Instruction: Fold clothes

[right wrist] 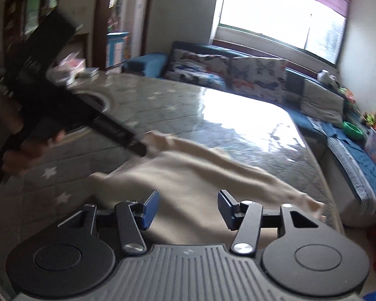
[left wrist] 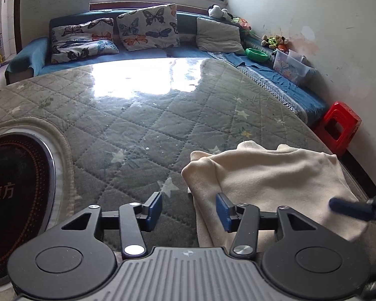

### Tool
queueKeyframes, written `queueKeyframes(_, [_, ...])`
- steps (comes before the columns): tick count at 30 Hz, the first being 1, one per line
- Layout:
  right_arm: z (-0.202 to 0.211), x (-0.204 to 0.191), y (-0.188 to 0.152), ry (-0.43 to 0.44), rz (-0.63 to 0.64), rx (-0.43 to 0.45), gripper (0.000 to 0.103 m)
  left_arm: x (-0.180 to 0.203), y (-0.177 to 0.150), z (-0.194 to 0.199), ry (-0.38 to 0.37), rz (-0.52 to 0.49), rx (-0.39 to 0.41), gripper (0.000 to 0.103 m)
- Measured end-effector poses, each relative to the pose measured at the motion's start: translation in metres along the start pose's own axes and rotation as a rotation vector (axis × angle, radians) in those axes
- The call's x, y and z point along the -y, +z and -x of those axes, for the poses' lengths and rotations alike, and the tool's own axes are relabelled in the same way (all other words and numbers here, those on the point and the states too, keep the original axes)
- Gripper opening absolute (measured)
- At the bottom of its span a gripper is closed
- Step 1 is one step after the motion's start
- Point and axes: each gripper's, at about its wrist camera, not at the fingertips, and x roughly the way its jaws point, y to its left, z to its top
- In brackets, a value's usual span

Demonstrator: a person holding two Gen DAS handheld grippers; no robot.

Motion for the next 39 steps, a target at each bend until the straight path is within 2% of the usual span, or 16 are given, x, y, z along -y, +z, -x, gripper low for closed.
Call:
queueKeyframes(3, [-0.001, -0.030, -0.003, 0.040, 0.104, -0.009, 0.056, -0.003, -0.005, 0.008, 0.002, 0.015, -0.004, 0.062])
queueKeyframes(4, [-0.001, -0.038, -0.004, 0.039, 0.133, -0.004, 0.056, -0.004, -0.008, 0.010, 0.005, 0.026, -0.006, 0.067])
queueKeyframes(6, [-0.003, -0.052, -0.004, 0.042, 0.187, -0.002, 0.056, -0.006, -0.012, 0.013, 0.008, 0.046, -0.008, 0.069])
queueKeyframes(17, [-0.028, -0.093, -0.002, 0.031, 0.321, -0.017, 0.051, -0.012, -0.022, 0.028, -0.001, 0.090, -0.018, 0.079])
queueKeyframes(24, [-0.032, -0.095, 0.001, 0.031, 0.323, -0.034, 0.032, -0.011, -0.022, 0.029, -0.014, 0.096, -0.021, 0.081])
queueKeyframes(26, [-0.033, -0.095, 0.002, 0.032, 0.318, -0.039, 0.021, -0.012, -0.021, 0.028, -0.021, 0.104, -0.025, 0.081])
queueKeyframes(30, [-0.028, -0.084, 0.002, 0.055, 0.256, -0.034, 0.012, -0.015, -0.019, 0.026, -0.041, 0.132, -0.034, 0.081])
queueKeyframes(39, [-0.012, -0.050, 0.010, 0.114, 0.059, -0.008, 0.006, -0.022, -0.013, 0.024, -0.144, 0.272, -0.039, 0.081])
